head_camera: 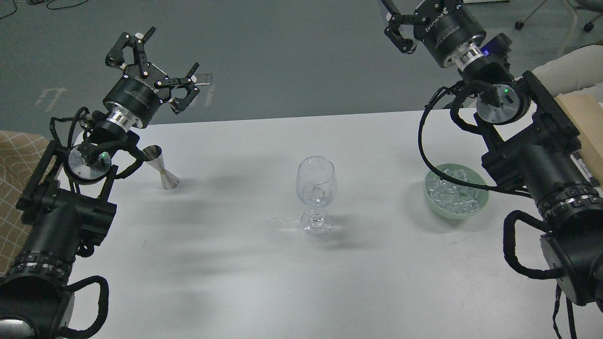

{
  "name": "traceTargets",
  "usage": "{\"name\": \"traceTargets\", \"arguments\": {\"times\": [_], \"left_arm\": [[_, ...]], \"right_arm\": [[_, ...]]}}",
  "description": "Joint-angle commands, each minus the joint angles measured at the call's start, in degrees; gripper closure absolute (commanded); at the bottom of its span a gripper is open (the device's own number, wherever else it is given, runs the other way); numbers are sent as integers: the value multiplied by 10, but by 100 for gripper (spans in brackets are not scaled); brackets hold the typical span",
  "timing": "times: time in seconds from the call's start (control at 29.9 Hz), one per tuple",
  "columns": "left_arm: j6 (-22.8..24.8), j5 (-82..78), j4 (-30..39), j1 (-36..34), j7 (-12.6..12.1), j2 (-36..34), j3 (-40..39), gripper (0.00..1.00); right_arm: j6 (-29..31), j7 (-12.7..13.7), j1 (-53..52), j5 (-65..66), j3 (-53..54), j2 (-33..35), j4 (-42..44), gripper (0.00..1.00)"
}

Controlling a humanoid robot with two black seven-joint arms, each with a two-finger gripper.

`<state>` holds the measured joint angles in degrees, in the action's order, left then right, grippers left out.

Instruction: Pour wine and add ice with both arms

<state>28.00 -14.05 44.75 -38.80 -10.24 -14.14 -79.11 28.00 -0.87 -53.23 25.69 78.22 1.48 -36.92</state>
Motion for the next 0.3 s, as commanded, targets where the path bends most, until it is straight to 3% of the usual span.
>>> {"name": "traceTargets", "arguments": {"times": [0.0,0.27], "left_arm": [[0,1,0,2,0,1,0,2],[0,2,0,3,0,1,1,2]], "right_arm": [[0,9,3,-11,0,-4,-3,2],[0,6,7,-9,-3,-14,-3,0]]}}
